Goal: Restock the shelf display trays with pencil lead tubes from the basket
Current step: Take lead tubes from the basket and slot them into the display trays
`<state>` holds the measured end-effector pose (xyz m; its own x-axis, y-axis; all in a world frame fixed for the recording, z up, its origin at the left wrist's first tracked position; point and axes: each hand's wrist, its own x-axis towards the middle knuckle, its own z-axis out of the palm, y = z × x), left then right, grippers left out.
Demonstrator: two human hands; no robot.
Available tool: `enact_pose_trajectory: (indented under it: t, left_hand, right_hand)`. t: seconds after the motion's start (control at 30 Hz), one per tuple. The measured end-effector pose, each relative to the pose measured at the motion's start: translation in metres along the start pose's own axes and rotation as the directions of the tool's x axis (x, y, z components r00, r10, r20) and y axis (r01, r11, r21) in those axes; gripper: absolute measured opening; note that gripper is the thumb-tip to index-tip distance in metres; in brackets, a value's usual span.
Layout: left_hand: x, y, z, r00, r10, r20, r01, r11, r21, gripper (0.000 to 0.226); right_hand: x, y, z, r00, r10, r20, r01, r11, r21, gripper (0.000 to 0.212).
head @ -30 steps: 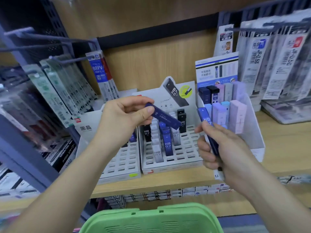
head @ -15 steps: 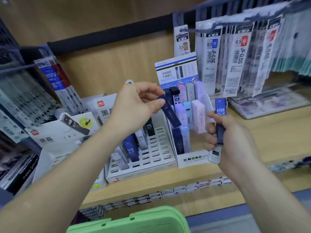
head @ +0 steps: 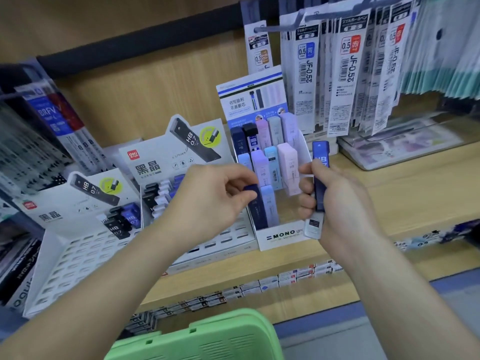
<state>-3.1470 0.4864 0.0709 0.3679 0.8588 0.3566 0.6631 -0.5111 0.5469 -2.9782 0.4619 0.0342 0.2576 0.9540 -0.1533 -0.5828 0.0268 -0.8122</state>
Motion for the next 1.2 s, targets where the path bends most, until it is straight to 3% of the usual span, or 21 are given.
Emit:
enact_pose_trajectory:
  t: [0.23, 0.47, 0.67, 0.87, 1.0, 1.13, 1.2]
  left_hand:
    - [-0.008, -0.018, 0.019, 0.986, 0.166, -0.02, -0.162, 0.979, 0.121, 0.019]
    - [-0.015, -0.019, 0.023, 0.997, 0.052, -0.059, -0.051, 0.998, 0.031, 0.026]
    - [-0.02, -0.019, 0.018, 0.998, -0.046, -0.053, 0.041, 0.996, -0.085, 0.03]
    - [-0.021, -0.021, 0.032, 0.991, 0.014, -0.13, -0.015, 1.0, -0.004, 0.021]
    - [-0.021, -0.018, 0.029, 0.988, 0.075, -0.136, -0.065, 0.995, 0.081, 0.022]
    - [-0.026, 0.008, 0.024, 0.994, 0.017, -0.11, -0.033, 0.989, -0.143, 0.019]
    - [-0.032, 0.024, 0.032, 0.999, 0.023, -0.043, -0.029, 0.988, -0.153, 0.025]
  right_hand:
    - [-0.001, -0.002, -0.001, 0.998, 0.036, 0.057, -0.038, 0.999, 0.028, 0.016]
    - [-0.004, 0.002, 0.003, 0.971, 0.156, 0.179, -0.174, 0.981, 0.09, 0.013]
    - [-0.005, 0.002, 0.001, 0.987, 0.126, 0.095, -0.101, 0.968, -0.23, 0.011]
    - [-0.006, 0.004, 0.001, 0.978, 0.149, 0.143, -0.104, 0.953, -0.284, 0.026]
    - [-0.006, 0.0, -0.002, 0.959, 0.195, 0.204, -0.148, 0.962, -0.228, 0.027]
    - [-0.006, 0.001, 0.0, 0.936, 0.263, 0.232, -0.248, 0.964, -0.092, 0.029]
    - [-0.008, 0.003, 0.004, 0.923, 0.268, 0.276, -0.273, 0.962, -0.02, 0.029]
